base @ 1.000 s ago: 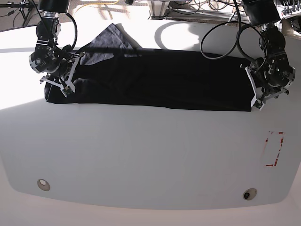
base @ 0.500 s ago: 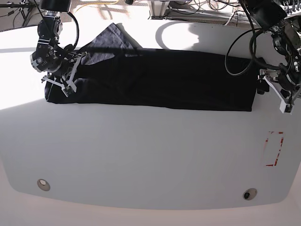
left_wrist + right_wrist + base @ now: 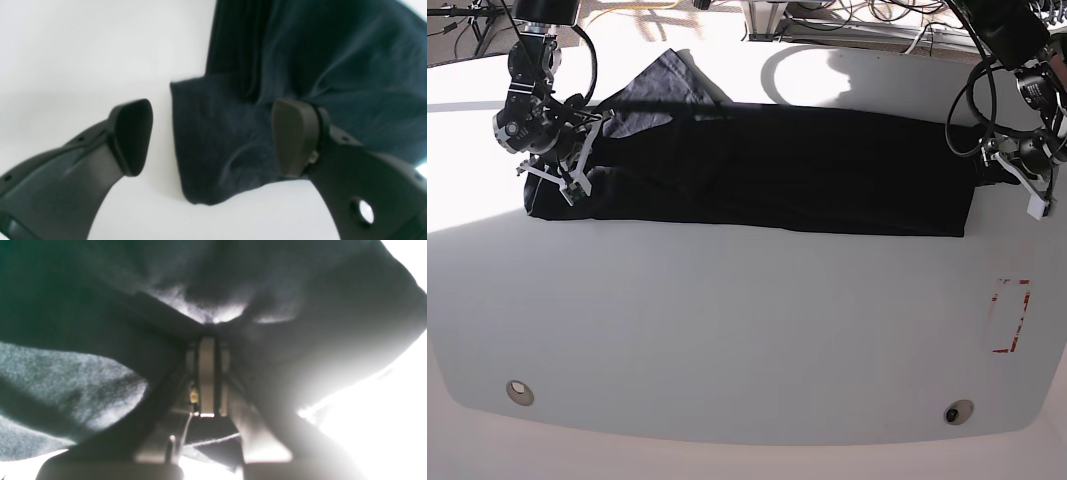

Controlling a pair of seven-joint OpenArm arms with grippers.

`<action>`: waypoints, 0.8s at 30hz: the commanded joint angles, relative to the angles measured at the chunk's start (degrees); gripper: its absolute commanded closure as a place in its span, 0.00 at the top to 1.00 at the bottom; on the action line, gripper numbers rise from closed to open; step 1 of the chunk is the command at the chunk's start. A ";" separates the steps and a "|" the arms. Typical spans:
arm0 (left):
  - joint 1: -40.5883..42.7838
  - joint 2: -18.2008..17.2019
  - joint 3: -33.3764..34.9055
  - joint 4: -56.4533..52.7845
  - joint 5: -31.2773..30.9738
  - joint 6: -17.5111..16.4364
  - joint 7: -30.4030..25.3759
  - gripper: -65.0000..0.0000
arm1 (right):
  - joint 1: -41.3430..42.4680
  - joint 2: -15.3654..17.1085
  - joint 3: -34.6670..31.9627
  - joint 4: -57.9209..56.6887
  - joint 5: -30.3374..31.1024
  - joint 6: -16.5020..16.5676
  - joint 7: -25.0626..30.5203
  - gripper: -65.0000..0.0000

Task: Fold the T-shirt properly
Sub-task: 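Lay the folded strip flat and release with the left gripper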

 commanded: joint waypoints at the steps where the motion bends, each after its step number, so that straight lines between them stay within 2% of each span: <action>1: -0.72 -1.42 -0.14 -0.34 -1.71 -0.08 -0.79 0.81 | 0.37 0.61 0.27 0.94 0.10 -0.14 0.45 0.02; 4: -0.72 -1.42 0.04 -0.95 -1.62 -0.08 -0.79 0.81 | 0.37 0.61 0.27 0.94 0.10 -0.14 0.45 0.02; 14: -0.81 -0.81 9.00 -0.95 -1.89 -0.08 -0.79 0.81 | 0.46 0.61 0.27 0.94 0.10 -0.14 0.45 0.02; 18: -0.81 0.77 9.44 -0.78 -1.71 -0.08 -0.70 0.81 | 0.55 0.61 0.27 0.77 0.10 -0.14 0.45 0.02; 24: -0.81 0.95 9.62 -1.04 -1.62 -0.08 -0.79 0.80 | 0.55 0.61 0.27 0.68 0.10 -0.14 0.45 0.02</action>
